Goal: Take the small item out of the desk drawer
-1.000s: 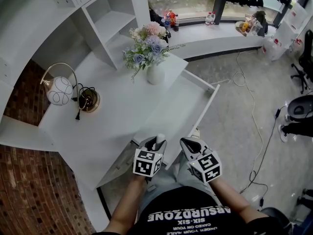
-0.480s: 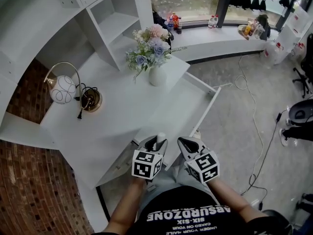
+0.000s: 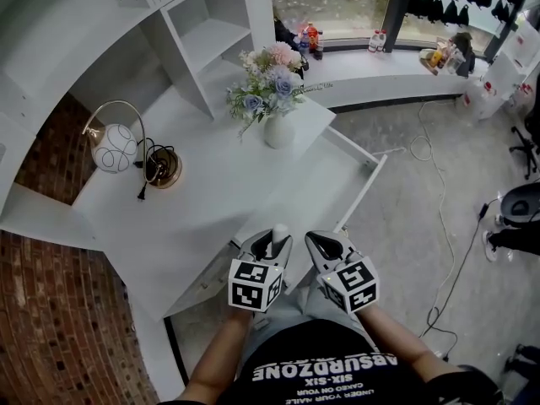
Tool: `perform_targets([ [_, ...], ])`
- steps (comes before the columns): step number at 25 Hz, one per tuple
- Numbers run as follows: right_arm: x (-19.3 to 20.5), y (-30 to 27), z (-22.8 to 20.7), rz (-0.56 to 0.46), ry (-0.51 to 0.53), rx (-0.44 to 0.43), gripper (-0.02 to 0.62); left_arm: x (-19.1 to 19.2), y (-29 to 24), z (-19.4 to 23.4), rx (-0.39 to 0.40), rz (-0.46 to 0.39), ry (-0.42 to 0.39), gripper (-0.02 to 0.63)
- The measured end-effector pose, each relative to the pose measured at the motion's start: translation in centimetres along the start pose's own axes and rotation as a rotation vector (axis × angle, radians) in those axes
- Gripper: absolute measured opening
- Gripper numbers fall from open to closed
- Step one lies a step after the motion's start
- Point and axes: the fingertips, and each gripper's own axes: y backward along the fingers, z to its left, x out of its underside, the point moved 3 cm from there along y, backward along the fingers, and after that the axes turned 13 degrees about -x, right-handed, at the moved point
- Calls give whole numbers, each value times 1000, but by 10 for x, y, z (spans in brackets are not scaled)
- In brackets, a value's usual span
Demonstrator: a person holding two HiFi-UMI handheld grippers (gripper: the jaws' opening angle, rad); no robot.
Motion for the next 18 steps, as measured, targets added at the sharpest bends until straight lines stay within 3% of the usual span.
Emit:
perform_targets([
  [18, -14, -3, 7, -20, 5, -2, -3, -25, 20, 6, -36, -101, 23, 147],
])
